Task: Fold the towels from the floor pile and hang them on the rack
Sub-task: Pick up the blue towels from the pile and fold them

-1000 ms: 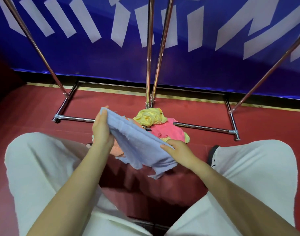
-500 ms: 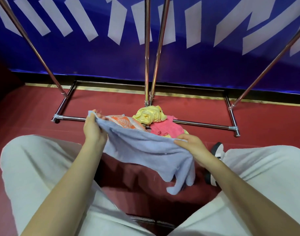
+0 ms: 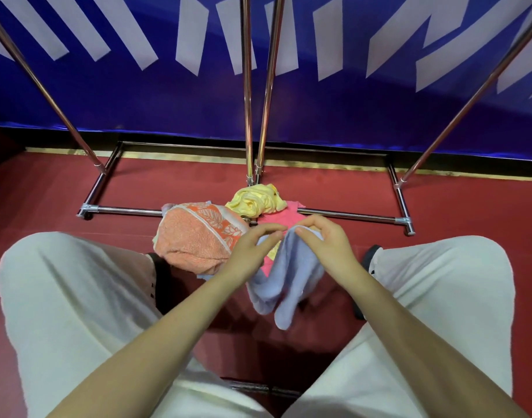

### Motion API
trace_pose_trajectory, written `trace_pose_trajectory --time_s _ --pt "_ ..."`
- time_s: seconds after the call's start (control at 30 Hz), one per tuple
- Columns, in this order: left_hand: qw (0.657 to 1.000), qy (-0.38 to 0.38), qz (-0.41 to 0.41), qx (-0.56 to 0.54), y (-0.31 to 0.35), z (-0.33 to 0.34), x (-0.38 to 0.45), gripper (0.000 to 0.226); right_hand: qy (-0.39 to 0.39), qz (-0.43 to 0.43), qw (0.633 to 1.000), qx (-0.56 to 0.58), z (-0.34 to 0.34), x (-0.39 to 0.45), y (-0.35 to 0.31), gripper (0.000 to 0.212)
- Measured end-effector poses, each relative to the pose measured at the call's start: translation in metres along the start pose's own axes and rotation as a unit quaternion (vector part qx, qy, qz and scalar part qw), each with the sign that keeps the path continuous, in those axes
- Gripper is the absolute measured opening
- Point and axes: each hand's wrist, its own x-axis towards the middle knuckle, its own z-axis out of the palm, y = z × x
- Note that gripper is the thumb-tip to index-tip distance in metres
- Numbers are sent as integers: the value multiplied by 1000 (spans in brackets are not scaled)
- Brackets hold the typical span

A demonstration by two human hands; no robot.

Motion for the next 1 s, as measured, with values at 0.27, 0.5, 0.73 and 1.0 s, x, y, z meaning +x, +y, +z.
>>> trace_pose_trajectory --time_s 0.27,0.5,0.73,1.0 --pt "999 40 6 13 -7 -4 -5 9 3 15 1000 23 17 15 -2 13" --pt "997 78 16 14 -4 -18 2 19 -55 -1 997 -62 26 14 10 14" --pt "994 105 32 8 -3 -29 3 18 -92 17 990 -101 30 11 11 25" --pt "965 250 -42 -74 2 -67 13 15 -122 14 980 -155 21 0 26 24"
